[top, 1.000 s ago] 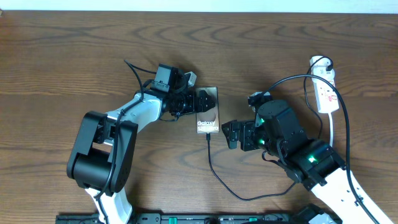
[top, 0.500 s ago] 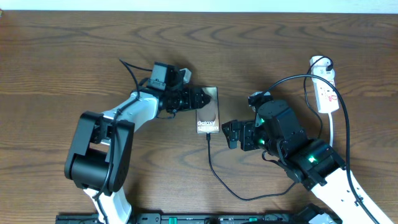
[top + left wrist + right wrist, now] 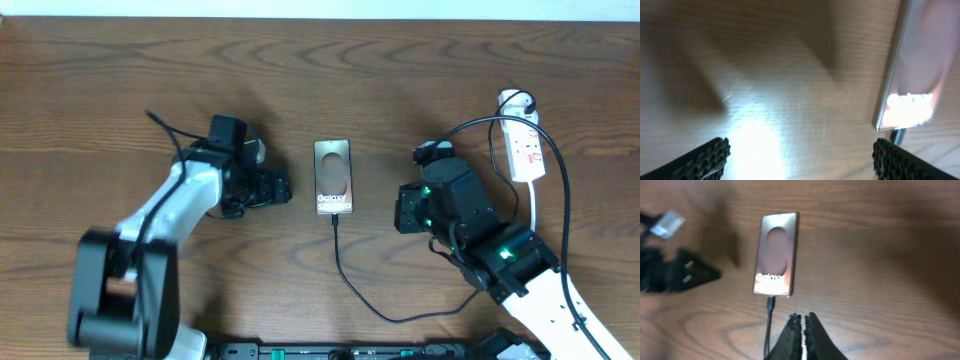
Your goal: Plug charger to phone and switch on socket
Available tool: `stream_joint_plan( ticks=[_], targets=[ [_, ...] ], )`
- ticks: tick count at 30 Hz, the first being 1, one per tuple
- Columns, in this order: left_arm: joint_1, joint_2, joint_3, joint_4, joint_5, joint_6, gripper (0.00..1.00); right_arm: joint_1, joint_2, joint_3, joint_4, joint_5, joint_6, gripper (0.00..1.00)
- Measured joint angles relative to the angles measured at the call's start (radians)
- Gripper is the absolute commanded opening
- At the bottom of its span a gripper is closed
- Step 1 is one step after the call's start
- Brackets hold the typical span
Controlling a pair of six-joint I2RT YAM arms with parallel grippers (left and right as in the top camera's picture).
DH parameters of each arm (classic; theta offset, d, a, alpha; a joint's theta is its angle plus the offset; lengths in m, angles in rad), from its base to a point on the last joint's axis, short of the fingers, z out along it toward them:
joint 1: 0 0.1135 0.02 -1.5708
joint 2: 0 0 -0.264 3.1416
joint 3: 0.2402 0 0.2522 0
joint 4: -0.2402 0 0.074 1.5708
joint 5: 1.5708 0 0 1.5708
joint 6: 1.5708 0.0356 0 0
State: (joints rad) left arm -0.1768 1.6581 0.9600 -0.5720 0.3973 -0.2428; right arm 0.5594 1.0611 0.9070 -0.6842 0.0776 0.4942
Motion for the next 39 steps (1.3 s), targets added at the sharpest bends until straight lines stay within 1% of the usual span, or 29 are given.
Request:
stream_joint_plan(
  ticks=[2,4,8,12,15,19,23,27,38,39],
  targets=[
    [0.0,-0.119,-0.002,-0.047,-0.05,0.008,0.93,-0.024,-0.011,0.009,-0.037,0.011,0.008,0.01],
    [0.0,-0.275,-0.001,-0.076,-0.091,0.011,0.93,-0.066,-0.032,0.032,-0.097,0.039,0.031,0.01],
    [0.0,-0.536,0.004,-0.127,-0.151,0.015,0.93,-0.174,-0.067,0.091,-0.176,0.101,0.077,0.01],
    [0.0,-0.724,0.004,-0.187,-0.192,0.015,0.93,-0.308,-0.077,0.123,-0.212,0.153,0.12,0.02],
    [0.0,-0.85,0.004,-0.248,-0.206,0.015,0.93,-0.446,-0.065,0.123,-0.229,0.182,0.167,0.01],
    [0.0,-0.976,0.004,-0.321,-0.217,0.015,0.93,-0.636,-0.005,0.124,-0.18,0.179,0.208,0.01],
    [0.0,-1.034,0.004,-0.383,-0.22,0.015,0.93,-0.808,0.123,0.15,-0.162,0.108,0.228,0.01],
    [0.0,-1.044,0.004,-0.443,-0.221,0.015,0.93,-0.887,0.288,0.253,-0.177,0.04,0.231,0.01],
    [0.0,-1.043,0.004,-0.495,-0.22,0.015,0.93,-0.907,0.802,0.752,-0.323,-0.072,0.229,0.01],
    [0.0,-1.042,0.004,-0.496,-0.221,0.015,0.93,-0.907,0.846,0.803,-0.362,-0.08,0.229,0.01]
  ],
)
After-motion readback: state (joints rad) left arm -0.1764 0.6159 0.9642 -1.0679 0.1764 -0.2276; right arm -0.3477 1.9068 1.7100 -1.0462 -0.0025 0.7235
